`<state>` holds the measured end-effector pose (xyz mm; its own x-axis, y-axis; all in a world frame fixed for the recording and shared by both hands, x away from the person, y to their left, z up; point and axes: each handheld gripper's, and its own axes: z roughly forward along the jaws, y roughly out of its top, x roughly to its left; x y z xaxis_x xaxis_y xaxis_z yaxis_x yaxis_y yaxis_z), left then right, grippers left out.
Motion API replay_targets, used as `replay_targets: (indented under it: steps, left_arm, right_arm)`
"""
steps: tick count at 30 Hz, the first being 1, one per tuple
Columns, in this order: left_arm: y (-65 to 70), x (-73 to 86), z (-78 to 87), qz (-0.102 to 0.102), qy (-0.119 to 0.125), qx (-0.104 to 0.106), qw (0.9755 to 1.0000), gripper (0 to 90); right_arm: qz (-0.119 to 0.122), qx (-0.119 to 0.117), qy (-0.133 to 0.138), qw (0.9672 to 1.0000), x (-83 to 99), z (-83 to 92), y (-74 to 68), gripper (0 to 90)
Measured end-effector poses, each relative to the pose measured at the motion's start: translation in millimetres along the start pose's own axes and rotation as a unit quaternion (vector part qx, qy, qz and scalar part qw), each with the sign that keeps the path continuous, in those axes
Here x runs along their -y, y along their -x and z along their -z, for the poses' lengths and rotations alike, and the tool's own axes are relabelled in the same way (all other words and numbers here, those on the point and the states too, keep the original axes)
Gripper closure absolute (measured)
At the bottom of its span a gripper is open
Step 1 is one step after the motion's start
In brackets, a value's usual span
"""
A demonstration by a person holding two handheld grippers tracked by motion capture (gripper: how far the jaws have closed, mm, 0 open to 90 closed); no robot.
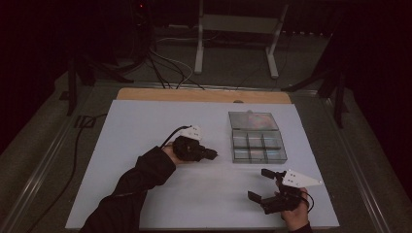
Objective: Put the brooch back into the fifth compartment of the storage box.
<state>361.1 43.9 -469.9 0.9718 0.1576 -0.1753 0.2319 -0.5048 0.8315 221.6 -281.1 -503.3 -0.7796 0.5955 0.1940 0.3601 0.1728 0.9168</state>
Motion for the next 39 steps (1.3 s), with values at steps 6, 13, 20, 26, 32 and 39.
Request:
replay_targets:
  steps: [6, 13, 20, 26, 32, 39]
  left_arm:
    - [1.1, -15.0, -12.4, -0.008, 0.001, 0.009, 0.9999, 87.2]
    - [3.4, -36.0, -26.5, -0.013, 0.015, 0.021, 0.9996, 87.2]
    - [3.8, -49.4, -42.1, -0.019, 0.013, 0.025, 0.9994, 87.2]
    - [2.5, -58.0, -57.7, -0.022, 0.013, 0.032, 0.9992, 87.2]
    - [1.7, -67.0, -71.7, -0.021, 0.015, 0.041, 0.9988, 87.1]
    - [3.1, -77.2, -87.5, -0.023, 0.024, 0.051, 0.9981, 87.1]
  right_arm:
    - [-0.001, -0.001, 0.002, 1.0, -0.2, 0.7, -0.1, 0.0]
    - [-0.002, -0.001, 0.001, 1.0, -0.1, 0.7, 0.7, 0.0]
    - [-0.004, 0.001, 0.003, 1.0, -0.1, 2.1, 0.9, 0.0]
    - [-0.004, 0.0, 0.004, 1.0, -0.5, 2.1, 0.8, 0.0]
    - [-0.005, -0.001, 0.006, 1.0, -0.7, 3.0, 0.9, 0.0]
    - [-0.004, -0.001, 0.005, 1.0, -0.4, 3.1, 0.5, 0.0]
